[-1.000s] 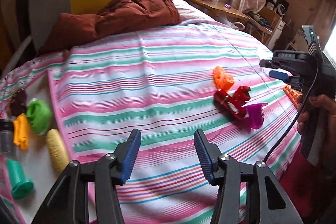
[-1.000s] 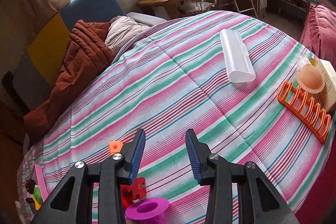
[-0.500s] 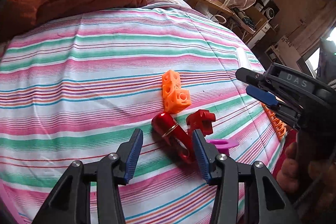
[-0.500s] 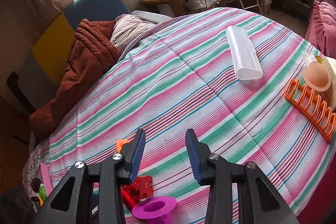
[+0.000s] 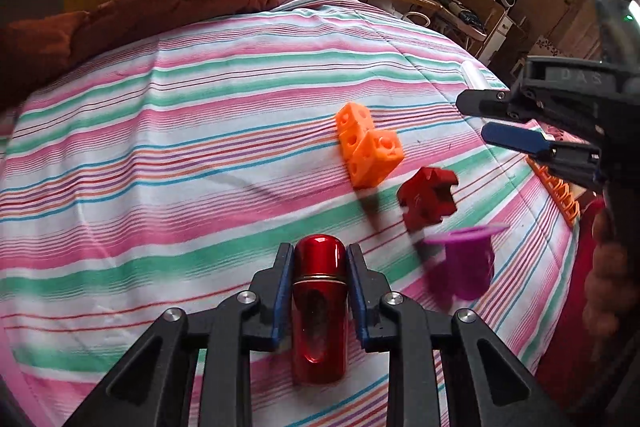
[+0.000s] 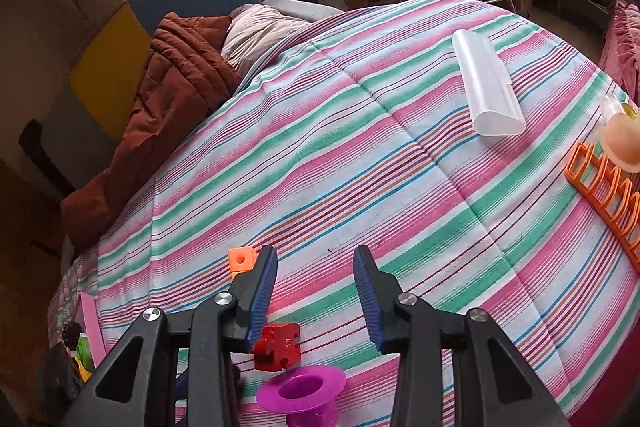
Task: Organize rigid objects
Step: 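Close the left tool on the red cylinder and lift it while the right tool reaches the magenta cup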
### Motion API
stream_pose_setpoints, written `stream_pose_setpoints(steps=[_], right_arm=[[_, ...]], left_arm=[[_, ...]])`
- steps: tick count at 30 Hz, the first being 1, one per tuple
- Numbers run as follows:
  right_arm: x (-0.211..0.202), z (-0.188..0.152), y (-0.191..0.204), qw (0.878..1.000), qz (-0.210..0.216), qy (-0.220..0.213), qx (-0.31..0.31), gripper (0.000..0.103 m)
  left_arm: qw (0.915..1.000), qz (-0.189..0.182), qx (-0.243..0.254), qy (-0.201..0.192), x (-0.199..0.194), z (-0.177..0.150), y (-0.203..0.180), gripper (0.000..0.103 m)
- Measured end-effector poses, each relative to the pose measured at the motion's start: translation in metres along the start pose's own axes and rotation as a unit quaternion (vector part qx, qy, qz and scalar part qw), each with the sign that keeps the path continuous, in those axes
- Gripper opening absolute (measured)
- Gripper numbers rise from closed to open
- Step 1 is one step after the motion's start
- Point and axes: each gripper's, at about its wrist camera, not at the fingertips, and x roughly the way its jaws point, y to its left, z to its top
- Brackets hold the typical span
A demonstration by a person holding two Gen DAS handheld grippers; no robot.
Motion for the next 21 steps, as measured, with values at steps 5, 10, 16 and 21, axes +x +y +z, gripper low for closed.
stream_pose_setpoints(steps=[5, 10, 16, 21], right_arm=[[0.012, -0.002, -0.013, 0.999, 0.012, 0.034, 0.035, 0.039], [0.008, -0.003, -0.017, 0.998, 0.021, 0.026, 0.049, 0.040], [-0.005, -0.019, 0.000, 0.998, 0.022, 0.051, 0.003, 0.045], [-0.019, -0.046, 0.012, 0.994, 0.008, 0.093, -0.049, 0.051]], left_arm=[[0.9983, 0.048, 0.019, -0.027, -0.033, -0.046, 0.027, 0.026], [0.9952, 0.073, 0.035, -0.055, -0.047, -0.074, 0.034, 0.026], [0.9939, 0.072, 0.034, -0.075, -0.046, -0.077, 0.036, 0.027], [0.9935, 0.070, 0.034, -0.083, -0.045, -0.079, 0.036, 0.027]])
